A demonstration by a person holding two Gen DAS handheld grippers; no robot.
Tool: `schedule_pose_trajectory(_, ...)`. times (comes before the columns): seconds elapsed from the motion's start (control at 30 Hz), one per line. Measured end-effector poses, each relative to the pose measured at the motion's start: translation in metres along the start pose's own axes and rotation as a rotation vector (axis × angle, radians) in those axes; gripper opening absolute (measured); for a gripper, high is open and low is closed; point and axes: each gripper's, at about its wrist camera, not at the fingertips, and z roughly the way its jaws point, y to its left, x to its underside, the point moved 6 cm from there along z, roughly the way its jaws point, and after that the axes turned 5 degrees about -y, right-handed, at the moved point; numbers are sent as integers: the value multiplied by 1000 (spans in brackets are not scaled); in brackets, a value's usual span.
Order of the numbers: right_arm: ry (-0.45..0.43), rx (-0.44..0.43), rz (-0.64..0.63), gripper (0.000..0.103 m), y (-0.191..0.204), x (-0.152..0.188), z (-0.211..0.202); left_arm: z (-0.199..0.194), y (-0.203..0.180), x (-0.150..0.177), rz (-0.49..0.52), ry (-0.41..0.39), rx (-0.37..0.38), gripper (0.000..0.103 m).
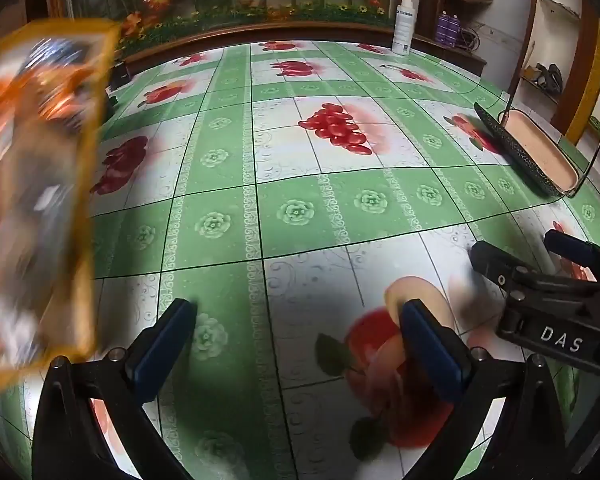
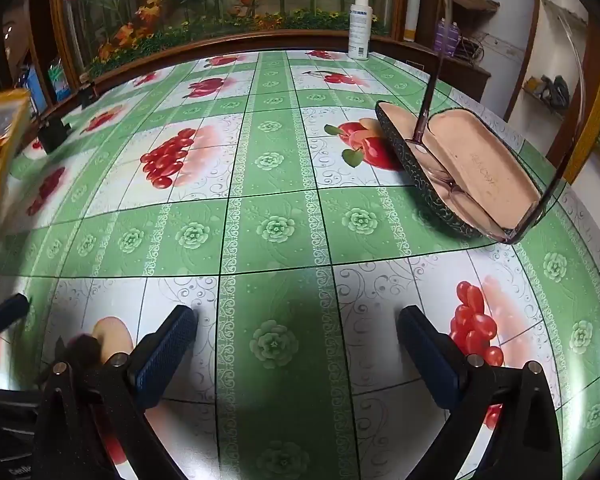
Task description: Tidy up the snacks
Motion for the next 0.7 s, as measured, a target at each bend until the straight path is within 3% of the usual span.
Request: schedule_pose_trajectory(0.7, 0, 1, -1, 102, -3, 0, 1, 1, -1, 1, 0, 0, 1, 103)
